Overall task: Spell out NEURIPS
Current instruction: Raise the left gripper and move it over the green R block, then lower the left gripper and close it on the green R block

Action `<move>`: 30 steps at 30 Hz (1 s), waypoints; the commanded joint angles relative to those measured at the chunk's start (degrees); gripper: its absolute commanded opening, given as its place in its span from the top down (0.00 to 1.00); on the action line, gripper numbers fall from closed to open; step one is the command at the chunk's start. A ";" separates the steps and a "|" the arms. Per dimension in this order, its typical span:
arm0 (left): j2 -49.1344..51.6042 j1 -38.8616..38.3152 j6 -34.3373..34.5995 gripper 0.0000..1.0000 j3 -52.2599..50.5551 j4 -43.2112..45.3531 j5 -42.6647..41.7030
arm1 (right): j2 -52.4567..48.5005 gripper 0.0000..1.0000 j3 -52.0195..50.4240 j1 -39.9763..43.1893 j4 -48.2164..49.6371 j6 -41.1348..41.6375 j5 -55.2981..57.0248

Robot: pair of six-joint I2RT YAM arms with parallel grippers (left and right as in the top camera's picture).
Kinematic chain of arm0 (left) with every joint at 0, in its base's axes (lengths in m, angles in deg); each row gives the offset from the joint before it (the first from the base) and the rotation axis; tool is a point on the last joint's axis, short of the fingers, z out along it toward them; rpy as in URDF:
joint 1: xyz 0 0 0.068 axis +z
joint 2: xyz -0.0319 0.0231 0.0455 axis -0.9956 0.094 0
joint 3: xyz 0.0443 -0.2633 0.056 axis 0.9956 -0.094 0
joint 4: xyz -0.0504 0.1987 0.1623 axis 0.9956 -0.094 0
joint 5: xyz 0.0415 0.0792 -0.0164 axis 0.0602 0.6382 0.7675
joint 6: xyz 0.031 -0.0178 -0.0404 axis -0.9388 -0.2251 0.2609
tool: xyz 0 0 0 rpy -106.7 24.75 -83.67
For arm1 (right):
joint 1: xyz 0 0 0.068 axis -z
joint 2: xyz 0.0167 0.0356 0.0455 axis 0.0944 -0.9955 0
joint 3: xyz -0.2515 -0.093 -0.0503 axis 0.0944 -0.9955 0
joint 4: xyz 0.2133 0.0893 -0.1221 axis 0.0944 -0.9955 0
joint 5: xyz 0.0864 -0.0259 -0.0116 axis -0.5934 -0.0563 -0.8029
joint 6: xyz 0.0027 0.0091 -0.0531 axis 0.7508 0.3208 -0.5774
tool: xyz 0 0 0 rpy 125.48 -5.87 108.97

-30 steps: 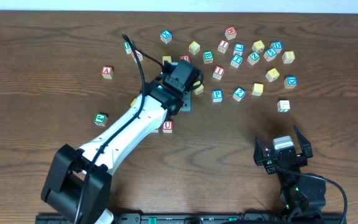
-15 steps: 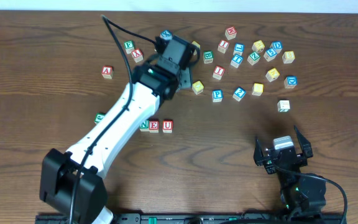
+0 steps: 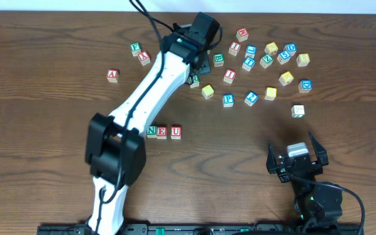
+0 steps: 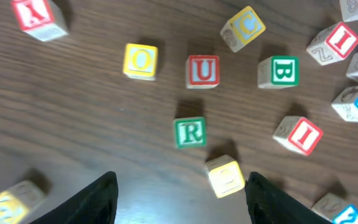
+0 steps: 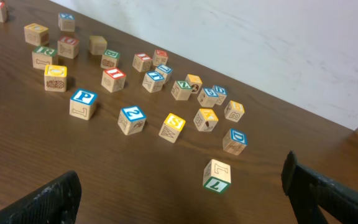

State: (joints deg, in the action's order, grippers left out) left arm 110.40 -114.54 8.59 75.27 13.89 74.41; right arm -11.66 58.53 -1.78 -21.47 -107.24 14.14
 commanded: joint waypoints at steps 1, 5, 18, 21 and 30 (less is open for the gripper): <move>2.14 0.02 4.28 0.36 3.54 -0.20 -2.47 | 0.35 0.01 -0.11 0.79 -0.15 0.72 -0.11; 3.65 0.02 5.31 0.36 3.58 0.07 -3.50 | 0.35 0.01 -0.11 0.79 -0.15 0.72 -0.11; 7.67 0.02 5.27 0.36 3.58 0.59 -3.45 | 0.35 0.01 -0.11 0.79 -0.15 0.72 -0.11; 8.07 0.04 5.27 0.36 3.58 1.38 -3.39 | 0.35 0.01 -0.11 0.79 -0.15 0.72 -0.11; 9.40 0.04 5.29 0.36 3.58 2.47 -2.60 | 0.35 0.01 -0.11 0.79 -0.15 0.72 -0.11</move>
State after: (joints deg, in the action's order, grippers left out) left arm 117.87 -114.56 13.53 77.04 16.41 70.83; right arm -11.68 58.53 -1.78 -21.47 -107.24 14.14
